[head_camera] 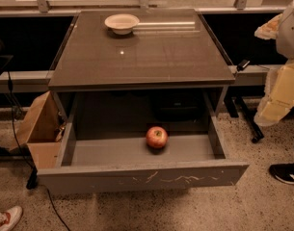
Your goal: Pick apple from top drawer and place on counter
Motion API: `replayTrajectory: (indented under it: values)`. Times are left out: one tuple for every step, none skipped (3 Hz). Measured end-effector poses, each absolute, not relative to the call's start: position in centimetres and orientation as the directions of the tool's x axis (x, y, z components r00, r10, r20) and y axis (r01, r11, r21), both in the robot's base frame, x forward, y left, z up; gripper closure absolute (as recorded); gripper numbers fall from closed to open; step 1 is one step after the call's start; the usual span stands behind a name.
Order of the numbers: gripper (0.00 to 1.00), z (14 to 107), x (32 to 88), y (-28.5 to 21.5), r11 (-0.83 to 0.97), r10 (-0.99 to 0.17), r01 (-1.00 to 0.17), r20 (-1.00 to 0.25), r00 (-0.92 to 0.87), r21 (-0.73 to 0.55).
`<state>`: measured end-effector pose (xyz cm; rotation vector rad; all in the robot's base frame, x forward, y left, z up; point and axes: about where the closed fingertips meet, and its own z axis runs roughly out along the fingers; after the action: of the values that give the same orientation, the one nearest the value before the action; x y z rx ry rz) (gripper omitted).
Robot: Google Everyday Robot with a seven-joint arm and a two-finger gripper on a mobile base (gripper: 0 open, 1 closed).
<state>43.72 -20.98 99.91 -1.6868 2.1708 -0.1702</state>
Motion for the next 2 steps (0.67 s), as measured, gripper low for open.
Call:
replayTrajectory:
  values:
    - [0.0, 99.92, 43.72, -20.98, 0.27, -0.953, -0.906, -0.225, -0.204, -0.325]
    - [0.0, 99.05, 44.15, -20.89, 0.298, -0.941, -0.901, -0.254, -0.223, -0.315]
